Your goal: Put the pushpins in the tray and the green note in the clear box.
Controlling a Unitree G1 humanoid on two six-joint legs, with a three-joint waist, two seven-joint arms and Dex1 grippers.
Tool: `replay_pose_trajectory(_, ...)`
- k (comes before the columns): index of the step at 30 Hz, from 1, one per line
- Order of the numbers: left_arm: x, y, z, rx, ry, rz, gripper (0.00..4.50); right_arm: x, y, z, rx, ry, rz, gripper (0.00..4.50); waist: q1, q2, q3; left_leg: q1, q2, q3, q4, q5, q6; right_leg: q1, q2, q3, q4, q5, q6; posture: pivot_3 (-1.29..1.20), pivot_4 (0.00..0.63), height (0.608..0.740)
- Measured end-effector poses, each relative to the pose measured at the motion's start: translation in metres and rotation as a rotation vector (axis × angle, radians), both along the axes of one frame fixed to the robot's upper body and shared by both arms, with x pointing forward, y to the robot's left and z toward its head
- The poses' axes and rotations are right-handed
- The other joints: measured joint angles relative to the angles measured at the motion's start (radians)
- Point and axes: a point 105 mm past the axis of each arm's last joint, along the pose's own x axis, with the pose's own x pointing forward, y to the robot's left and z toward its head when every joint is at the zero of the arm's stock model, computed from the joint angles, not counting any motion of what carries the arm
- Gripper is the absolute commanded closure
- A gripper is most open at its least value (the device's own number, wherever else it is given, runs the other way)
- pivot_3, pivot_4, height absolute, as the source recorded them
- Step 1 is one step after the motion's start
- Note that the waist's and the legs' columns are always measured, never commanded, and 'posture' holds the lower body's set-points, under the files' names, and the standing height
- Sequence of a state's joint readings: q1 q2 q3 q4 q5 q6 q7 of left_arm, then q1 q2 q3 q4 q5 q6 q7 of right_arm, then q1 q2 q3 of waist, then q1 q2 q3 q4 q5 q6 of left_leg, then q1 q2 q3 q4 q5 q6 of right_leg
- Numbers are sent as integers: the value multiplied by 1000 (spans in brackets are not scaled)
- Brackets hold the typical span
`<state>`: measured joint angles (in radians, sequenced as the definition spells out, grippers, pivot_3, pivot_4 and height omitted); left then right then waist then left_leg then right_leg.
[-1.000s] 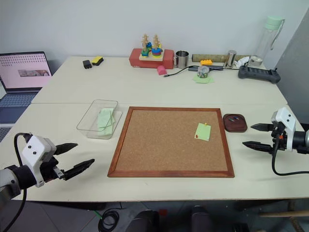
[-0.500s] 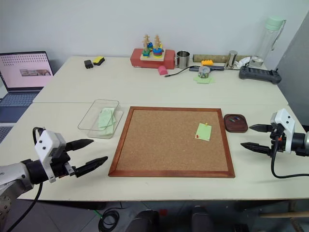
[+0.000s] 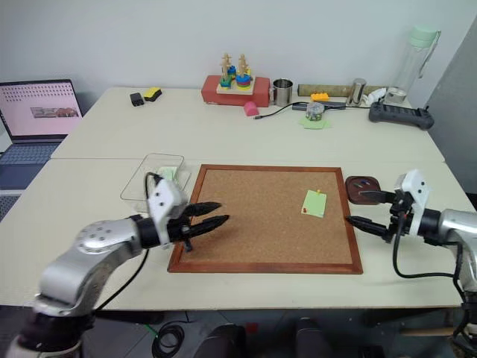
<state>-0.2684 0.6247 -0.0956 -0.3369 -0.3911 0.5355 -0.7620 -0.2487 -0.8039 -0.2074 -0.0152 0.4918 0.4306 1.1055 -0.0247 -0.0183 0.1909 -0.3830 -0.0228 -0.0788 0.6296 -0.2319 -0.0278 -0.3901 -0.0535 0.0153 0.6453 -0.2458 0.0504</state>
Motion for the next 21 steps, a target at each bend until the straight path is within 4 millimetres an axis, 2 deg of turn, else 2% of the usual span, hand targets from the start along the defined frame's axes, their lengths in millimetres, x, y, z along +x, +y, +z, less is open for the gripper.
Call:
replay_pose_trajectory(3,12,-22,-14,-19,10,-29,4017,7,15,-3,26,-6,18,0,-1,0,0,0,0,0,1,0,0,0,0,0,-1,1,1,0,150,740)
replay_pose_trajectory(6,22,-34,-25,-21,8,-40,4454,18,27,-3,58,-19,17,0,-3,0,0,0,0,1,1,0,0,0,0,0,0,1,0,0,150,740)
replay_pose_trajectory(10,36,-48,-40,-43,14,-36,4454,44,42,-11,89,-41,-29,0,-2,0,0,0,-1,0,1,0,0,0,0,0,0,2,-1,0,150,740)
replay_pose_trajectory(13,41,-48,-55,-40,44,-21,4454,61,44,-24,65,-40,-84,0,-3,0,0,0,-1,0,0,0,0,-1,0,0,0,3,-4,0,150,740)
replay_pose_trajectory(17,43,-49,-58,-33,24,-34,4454,83,42,-31,20,-47,-166,0,-3,0,-1,1,-2,0,0,0,0,0,0,0,1,4,-4,0,150,740)
replay_pose_trajectory(21,43,-50,-59,-39,27,-37,4454,90,42,-41,2,-48,-182,0,-3,0,-1,1,-1,0,1,0,0,1,0,0,1,4,-4,0,150,740)
